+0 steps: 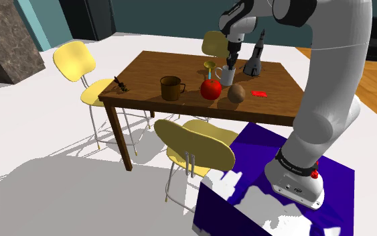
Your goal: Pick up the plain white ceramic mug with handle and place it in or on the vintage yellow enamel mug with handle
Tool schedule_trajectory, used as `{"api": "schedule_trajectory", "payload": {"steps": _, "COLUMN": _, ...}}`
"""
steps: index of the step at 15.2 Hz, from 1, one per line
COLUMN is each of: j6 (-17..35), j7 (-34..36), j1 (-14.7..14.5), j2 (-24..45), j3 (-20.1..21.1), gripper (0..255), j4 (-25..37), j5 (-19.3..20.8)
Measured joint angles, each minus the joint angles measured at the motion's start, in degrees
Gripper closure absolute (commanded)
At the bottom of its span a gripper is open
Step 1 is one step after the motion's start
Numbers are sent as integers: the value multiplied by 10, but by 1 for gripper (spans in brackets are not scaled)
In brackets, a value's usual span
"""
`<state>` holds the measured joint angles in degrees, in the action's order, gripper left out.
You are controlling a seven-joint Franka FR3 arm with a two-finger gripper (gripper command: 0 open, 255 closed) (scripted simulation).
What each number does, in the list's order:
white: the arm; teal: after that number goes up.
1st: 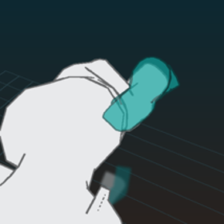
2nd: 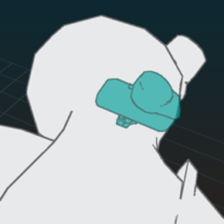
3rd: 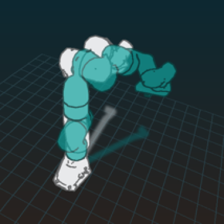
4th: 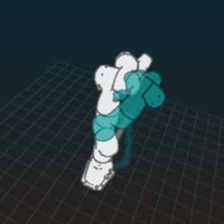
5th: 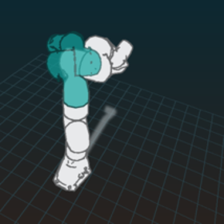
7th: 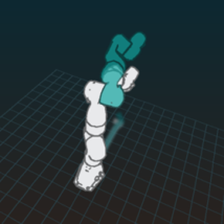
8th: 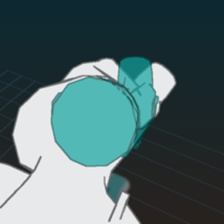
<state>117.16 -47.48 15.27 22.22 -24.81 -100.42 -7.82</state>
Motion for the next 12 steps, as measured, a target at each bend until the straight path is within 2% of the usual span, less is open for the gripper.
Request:
{"api": "schedule_trajectory", "payload": {"steps": 4, "j6": -7, "j7": 1, "j1": -1, "j2": -4, "j3": -1, "gripper": 255, "j4": 3, "j5": 2}}
{"api": "schedule_trajectory", "payload": {"steps": 12, "j6": -59, "j7": 6, "j1": -3, "j2": -26, "j3": -6, "gripper": 255, "j4": 36, "j5": 13}}
